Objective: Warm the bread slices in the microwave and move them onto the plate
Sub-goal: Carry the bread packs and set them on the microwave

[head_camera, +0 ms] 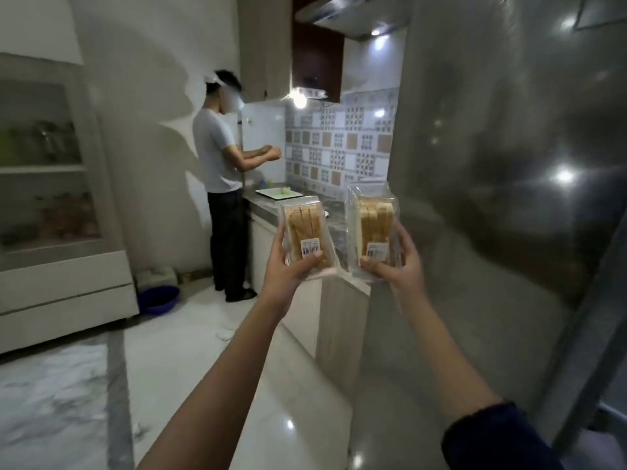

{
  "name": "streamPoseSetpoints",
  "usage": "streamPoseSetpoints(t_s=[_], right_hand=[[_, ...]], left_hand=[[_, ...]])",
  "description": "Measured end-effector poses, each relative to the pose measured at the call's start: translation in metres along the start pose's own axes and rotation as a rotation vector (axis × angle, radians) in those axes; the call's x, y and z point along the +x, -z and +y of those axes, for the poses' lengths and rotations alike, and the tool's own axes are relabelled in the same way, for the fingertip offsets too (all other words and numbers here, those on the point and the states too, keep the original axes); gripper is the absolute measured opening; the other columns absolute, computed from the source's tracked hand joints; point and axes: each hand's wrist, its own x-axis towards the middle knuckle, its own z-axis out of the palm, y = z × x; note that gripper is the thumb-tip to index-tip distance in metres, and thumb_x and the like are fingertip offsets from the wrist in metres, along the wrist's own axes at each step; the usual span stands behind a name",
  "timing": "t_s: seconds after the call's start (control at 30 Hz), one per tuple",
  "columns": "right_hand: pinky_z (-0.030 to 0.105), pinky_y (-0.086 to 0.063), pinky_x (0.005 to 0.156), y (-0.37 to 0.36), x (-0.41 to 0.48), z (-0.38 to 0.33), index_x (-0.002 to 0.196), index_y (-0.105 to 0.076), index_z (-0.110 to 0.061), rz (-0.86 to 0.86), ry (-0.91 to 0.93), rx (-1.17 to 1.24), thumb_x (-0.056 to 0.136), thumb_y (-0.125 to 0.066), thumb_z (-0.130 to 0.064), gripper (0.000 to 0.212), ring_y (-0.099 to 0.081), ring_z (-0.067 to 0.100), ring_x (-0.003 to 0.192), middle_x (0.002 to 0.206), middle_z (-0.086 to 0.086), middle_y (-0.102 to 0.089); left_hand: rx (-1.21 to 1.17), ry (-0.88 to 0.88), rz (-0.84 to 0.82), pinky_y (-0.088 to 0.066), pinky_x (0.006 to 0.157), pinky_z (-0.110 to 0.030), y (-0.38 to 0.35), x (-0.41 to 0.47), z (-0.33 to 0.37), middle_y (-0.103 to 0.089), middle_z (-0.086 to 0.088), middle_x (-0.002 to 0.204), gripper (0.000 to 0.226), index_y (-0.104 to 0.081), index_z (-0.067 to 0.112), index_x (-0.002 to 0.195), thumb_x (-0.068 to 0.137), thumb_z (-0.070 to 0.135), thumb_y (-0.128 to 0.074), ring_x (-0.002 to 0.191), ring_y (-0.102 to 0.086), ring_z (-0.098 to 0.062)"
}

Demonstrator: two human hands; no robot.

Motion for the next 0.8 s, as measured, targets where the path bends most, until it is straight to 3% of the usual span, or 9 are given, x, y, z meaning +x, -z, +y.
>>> streamPoseSetpoints(t_s=[0.1,0.2,0.33,0.57,0.67,0.77,0.8], right_hand=[[0.032,-0.059,0.078,-0.022,0.052,0.048,0.141,-0.036,-0.022,-0.062,-0.081,0.019,0.068,-0.073,0.010,0.089,-0.061,0.016,0.107,0.133,0.005,-0.051],[0.038,-0.059,0.077,-0.037,0.110,0.089,0.135,-0.041,-0.029,-0.104,-0.100,0.043,0.067,-0.075,0.010,0.086,-0.062,0.019,0.105,0.135,0.008,-0.051],[0.052,-0.053,0.086,-0.054,0.186,0.130,0.141,-0.037,-0.026,-0.091,-0.218,0.117,0.066,-0.077,0.007,0.091,-0.063,0.030,0.107,0.134,0.011,-0.052],[0.052,-0.053,0.088,-0.061,0.295,0.193,0.140,-0.037,-0.027,-0.115,-0.269,0.095,0.068,-0.075,0.007,0.088,-0.061,0.030,0.106,0.125,0.009,-0.053],[0.053,-0.052,0.089,-0.067,0.332,0.232,0.137,-0.041,-0.027,-0.030,-0.273,0.091,0.064,-0.079,0.005,0.089,-0.061,0.031,0.108,0.129,0.010,-0.053],[0.050,-0.054,0.088,-0.078,0.372,0.264,0.134,-0.044,-0.030,0.061,-0.317,0.115,0.060,-0.082,-0.001,0.088,-0.061,0.030,0.108,0.130,0.008,-0.054],[0.048,-0.055,0.086,-0.083,0.413,0.292,0.133,-0.044,-0.031,0.142,-0.336,0.154,0.058,-0.083,-0.003,0.089,-0.062,0.030,0.107,0.130,0.008,-0.055]], left_hand=[[0.031,0.013,0.071,-0.055,0.088,-0.038,0.034,0.045,-0.015,-0.057,-0.010,0.130,0.089,-0.022,0.027,0.147,0.077,-0.004,-0.067,0.107,-0.064,-0.020],[0.059,0.027,0.110,-0.053,0.091,-0.041,0.058,0.097,-0.029,-0.057,-0.010,0.130,0.090,-0.023,0.029,0.147,0.076,-0.002,-0.069,0.112,-0.061,-0.025],[0.064,0.064,0.156,-0.046,0.099,-0.052,0.078,0.169,-0.047,-0.056,-0.012,0.132,0.093,-0.025,0.030,0.146,0.072,-0.002,-0.072,0.116,-0.059,-0.029],[0.067,0.102,0.211,-0.046,0.099,-0.053,0.112,0.270,-0.091,-0.056,-0.012,0.131,0.096,-0.026,0.029,0.145,0.068,0.002,-0.076,0.116,-0.058,-0.030],[0.050,0.145,0.217,-0.045,0.099,-0.054,0.123,0.313,-0.115,-0.056,-0.012,0.131,0.102,-0.027,0.030,0.145,0.061,0.006,-0.079,0.116,-0.059,-0.030],[0.035,0.167,0.214,-0.047,0.097,-0.052,0.132,0.370,-0.139,-0.056,-0.014,0.132,0.097,-0.025,0.028,0.146,0.068,-0.001,-0.075,0.115,-0.059,-0.030],[0.047,0.192,0.180,-0.049,0.096,-0.050,0.139,0.426,-0.158,-0.055,-0.014,0.132,0.096,-0.025,0.027,0.146,0.069,-0.003,-0.074,0.115,-0.059,-0.030]])
